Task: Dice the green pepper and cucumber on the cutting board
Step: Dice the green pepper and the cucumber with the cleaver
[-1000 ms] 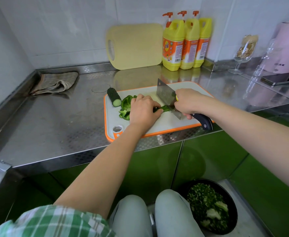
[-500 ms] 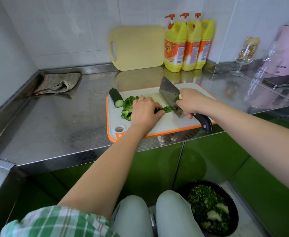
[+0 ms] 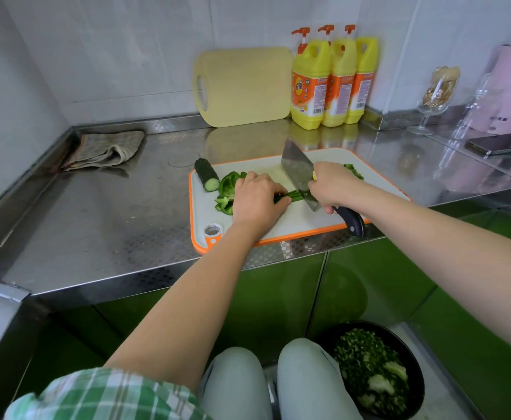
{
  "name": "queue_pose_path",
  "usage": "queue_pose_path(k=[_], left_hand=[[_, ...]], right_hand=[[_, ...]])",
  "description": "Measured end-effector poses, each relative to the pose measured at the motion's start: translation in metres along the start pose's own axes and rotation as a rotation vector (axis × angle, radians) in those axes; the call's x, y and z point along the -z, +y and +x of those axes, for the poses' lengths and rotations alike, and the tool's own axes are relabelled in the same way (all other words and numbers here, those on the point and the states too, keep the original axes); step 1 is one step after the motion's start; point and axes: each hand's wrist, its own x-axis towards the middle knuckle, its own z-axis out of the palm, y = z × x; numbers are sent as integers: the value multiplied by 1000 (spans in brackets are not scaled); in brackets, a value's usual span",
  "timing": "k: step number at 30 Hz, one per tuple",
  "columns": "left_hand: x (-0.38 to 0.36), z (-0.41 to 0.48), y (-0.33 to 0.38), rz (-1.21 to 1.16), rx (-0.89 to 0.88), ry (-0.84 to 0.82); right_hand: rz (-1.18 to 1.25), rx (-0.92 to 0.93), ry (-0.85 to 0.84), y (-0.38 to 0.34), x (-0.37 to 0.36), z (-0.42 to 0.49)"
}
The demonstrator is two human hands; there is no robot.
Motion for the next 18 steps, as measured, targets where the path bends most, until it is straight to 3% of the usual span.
queue_pose_path(k=[12,18], left_hand=[[0,0,0,-14,2,18],[-2,0,0,-12,2,10]], right_hand=[[-82,8,-95,1,7,-5],[-20,-4,-19,4,-1,0]])
